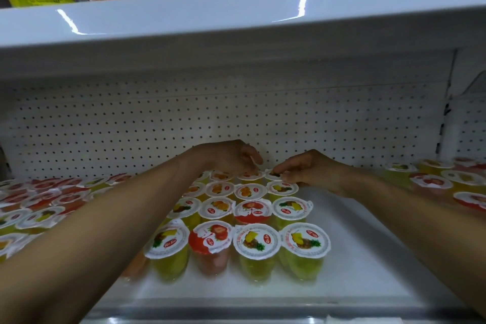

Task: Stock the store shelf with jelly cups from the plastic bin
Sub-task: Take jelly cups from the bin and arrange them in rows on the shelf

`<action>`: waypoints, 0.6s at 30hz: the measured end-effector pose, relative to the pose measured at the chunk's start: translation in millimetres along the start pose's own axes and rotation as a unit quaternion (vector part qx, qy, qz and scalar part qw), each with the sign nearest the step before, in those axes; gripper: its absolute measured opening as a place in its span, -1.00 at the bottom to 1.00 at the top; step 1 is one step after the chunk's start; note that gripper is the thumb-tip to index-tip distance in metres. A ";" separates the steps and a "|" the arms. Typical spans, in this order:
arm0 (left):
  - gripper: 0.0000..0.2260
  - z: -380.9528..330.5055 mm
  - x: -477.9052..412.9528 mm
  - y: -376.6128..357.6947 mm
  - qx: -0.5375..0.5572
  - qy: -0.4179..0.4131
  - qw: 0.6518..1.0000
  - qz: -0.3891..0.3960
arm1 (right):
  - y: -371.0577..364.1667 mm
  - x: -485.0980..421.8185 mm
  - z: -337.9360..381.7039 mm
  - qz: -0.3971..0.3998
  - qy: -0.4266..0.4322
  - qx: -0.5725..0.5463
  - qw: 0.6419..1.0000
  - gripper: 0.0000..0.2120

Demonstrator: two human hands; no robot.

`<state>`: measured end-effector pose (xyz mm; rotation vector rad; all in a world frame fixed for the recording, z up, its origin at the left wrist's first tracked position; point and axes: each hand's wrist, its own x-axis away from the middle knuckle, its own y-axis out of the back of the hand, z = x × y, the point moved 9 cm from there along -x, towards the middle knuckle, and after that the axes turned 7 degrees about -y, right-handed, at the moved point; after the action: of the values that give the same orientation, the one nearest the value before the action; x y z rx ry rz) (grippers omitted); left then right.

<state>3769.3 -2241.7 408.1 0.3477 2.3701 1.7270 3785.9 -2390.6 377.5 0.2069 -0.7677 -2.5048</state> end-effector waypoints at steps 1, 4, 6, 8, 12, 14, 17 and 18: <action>-0.75 -1.1 0.7 -0.5 0.000 -0.006 1.000 0.000 | -0.5 -0.1 -0.4 -0.001 -0.001 0.001 1.000 -0.77; -0.78 1.9 3.3 0.9 -0.020 -0.002 1.000 -0.007 | -1.7 0.8 -0.9 -0.002 -0.009 0.001 1.000 -0.76; -0.79 5.7 2.8 0.7 -0.024 0.006 1.000 -0.010 | -2.0 1.4 -1.2 -0.004 -0.013 0.007 1.000 -0.74; -0.80 6.8 2.5 -0.3 -0.036 0.010 0.999 -0.012 | -2.2 2.9 -1.5 -0.007 -0.018 0.012 1.000 -0.72; -0.79 5.9 5.9 -1.5 -0.082 0.012 0.996 -0.021 | -3.4 9.4 2.0 -0.019 -0.011 0.030 0.999 -0.71; -0.74 4.1 12.2 1.7 -0.103 0.010 0.994 -0.033 | 1.8 17.6 9.5 -0.054 0.006 0.067 0.996 -0.70; -0.74 -8.1 31.0 14.6 -0.083 -0.024 0.993 -0.077 | 13.6 37.4 24.4 -0.117 0.056 0.126 0.984 -0.74; -0.75 -15.3 39.1 19.3 -0.073 -0.040 0.992 -0.092 | 16.6 46.7 28.9 -0.133 0.074 0.138 0.979 -0.76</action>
<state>3729.1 -2238.3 430.5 0.1668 2.1320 1.7516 3744.6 -2412.3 410.9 0.6245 -1.0840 -2.5810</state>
